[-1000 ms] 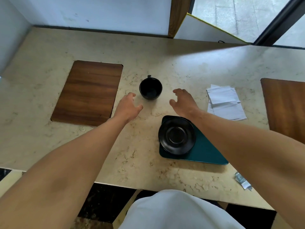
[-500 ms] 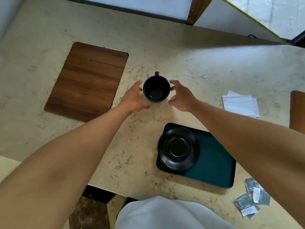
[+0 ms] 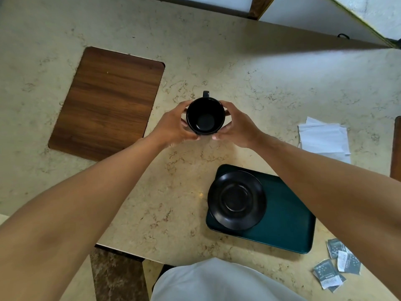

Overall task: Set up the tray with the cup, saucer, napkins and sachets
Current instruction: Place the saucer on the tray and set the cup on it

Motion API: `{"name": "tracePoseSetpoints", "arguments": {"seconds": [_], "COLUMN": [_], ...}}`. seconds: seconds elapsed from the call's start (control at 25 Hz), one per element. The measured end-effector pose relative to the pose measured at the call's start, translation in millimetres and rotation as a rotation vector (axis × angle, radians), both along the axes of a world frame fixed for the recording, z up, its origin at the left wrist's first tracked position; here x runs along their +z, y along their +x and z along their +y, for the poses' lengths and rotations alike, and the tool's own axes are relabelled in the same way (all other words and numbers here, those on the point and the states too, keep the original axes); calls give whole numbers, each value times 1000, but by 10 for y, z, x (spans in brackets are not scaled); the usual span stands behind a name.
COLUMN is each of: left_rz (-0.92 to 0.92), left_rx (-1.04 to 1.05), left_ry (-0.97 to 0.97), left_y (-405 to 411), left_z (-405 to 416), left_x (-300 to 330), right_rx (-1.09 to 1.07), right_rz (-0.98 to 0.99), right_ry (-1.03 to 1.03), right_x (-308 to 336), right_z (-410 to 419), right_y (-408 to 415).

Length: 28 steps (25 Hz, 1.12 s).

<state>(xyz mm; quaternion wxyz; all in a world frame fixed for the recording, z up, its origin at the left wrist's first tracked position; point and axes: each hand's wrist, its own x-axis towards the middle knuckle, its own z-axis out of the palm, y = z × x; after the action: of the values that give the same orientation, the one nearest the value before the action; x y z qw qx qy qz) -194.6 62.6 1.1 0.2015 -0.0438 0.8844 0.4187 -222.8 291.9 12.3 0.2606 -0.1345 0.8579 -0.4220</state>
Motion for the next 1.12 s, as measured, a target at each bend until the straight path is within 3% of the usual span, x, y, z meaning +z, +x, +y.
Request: {"name": "tracePoseSetpoints", "arguments": {"seconds": [0.44, 1.12], "left_rz": [48, 135], "left_rx": [-10, -157], "left_ry": [2, 40], "left_y": [282, 1367], "left_z": [107, 686], "left_x": [224, 425], "right_rx": [18, -138], "right_rz": [15, -56], "right_ry": [44, -24], "right_x": [203, 532], "right_z": [147, 780], "right_y": [247, 1600]}}
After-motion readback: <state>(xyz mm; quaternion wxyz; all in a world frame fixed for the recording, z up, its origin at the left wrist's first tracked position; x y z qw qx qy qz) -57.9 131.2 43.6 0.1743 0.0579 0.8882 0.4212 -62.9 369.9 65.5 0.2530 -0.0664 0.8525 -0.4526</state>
